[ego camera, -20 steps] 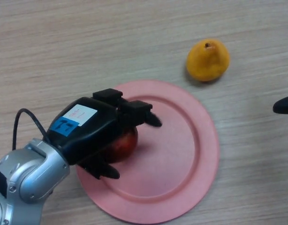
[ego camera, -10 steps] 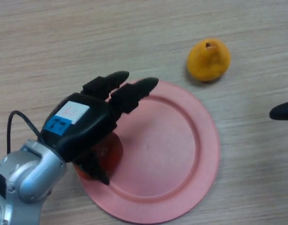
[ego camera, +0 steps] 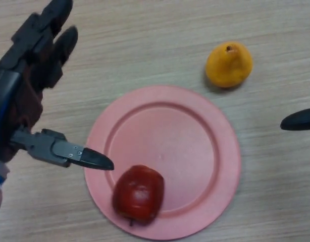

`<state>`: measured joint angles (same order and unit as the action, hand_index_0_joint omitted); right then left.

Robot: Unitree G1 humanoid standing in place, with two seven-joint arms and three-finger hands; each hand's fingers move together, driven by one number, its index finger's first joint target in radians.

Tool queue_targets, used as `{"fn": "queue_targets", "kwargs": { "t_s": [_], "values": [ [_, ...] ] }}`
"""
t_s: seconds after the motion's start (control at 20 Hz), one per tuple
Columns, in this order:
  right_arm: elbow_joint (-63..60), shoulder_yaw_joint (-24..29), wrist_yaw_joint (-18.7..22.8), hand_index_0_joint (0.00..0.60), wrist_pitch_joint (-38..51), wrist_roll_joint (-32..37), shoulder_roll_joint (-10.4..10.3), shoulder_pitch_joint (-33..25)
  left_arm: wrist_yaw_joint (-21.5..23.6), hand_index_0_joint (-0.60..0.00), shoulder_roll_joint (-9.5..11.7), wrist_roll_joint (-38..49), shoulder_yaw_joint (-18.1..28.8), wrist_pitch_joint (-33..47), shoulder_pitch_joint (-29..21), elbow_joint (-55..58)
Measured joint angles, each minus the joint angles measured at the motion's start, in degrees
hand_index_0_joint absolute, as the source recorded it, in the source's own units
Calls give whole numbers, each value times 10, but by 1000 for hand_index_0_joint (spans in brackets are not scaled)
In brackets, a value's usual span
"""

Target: Pick up the red apple and place it on the plate

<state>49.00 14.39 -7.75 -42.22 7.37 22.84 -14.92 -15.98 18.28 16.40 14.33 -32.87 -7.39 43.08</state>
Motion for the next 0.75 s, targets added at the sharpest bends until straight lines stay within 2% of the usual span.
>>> {"fn": "queue_targets", "kwargs": {
  "t_s": [0.05, 0.15, 0.25, 0.5, 0.75],
  "values": [
    [-2, 0, 1, 0, 0, 4, 0, 2, 5, 0, 23, 5, 4, -21, -7, 3],
    [-4, -4, 1, 0, 0, 4, 0, 2, 71, 0, 21, 67, 19, -83, -41, 21],
    [-9, -4, 1, 0, 1, 3, 0, 5, 99, 0, 24, 99, 24, -83, -41, 26],
    [-14, -6, -13, 0, 1, 3, -3, 15, 133, 0, 45, 140, 25, -128, -40, 28],
    [-24, -7, -30, 0, 7, 3, -5, 24, 149, 0, 46, 134, 19, -128, -57, 38]
  ]
}}
